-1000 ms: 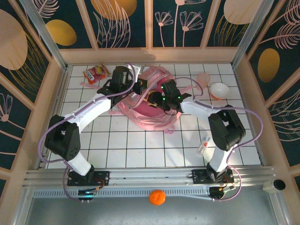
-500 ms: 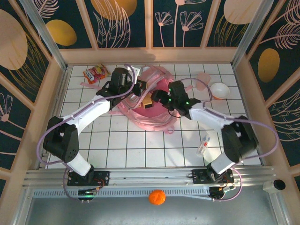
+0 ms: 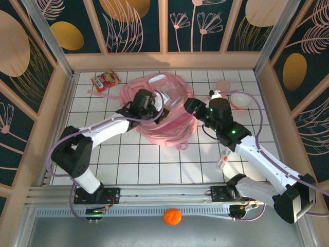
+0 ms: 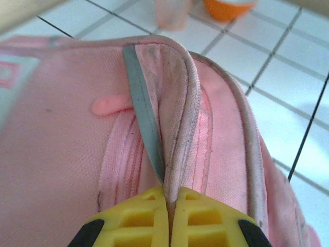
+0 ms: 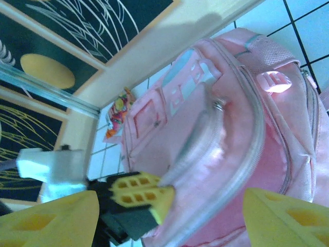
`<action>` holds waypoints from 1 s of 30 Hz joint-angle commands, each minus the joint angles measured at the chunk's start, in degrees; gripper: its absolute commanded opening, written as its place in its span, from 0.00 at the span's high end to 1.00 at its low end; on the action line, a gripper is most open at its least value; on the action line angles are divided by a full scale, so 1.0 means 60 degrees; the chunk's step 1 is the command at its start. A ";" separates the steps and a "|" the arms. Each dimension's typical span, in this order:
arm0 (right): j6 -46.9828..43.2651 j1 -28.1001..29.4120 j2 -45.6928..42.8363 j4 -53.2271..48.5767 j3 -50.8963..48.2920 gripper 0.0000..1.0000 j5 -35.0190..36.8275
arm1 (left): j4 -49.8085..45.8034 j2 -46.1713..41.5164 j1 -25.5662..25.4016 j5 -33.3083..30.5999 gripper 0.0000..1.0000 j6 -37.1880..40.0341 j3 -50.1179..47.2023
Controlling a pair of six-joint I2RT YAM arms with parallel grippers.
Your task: Pack books, pencil case, and school supplies into a backpack
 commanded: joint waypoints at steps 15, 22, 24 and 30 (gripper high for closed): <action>-0.9993 0.2225 0.1852 0.1014 0.0122 0.25 -0.0019 | 0.0728 -0.1991 0.1954 0.0731 0.21 -0.4750 -0.0925; -1.1868 0.2625 0.3591 0.0484 0.0760 0.27 -0.0238 | -0.0540 -0.2058 0.3467 0.1503 0.22 -0.4648 -0.1924; -1.2081 0.2607 0.3757 0.0704 0.0655 0.29 -0.0297 | -0.0683 -0.2256 0.3507 0.1571 0.23 -0.3964 -0.2322; -1.2292 0.2265 0.3967 0.0489 0.0572 0.29 -0.0717 | -0.0142 -0.2651 0.3713 0.1301 0.36 -0.3870 -0.3287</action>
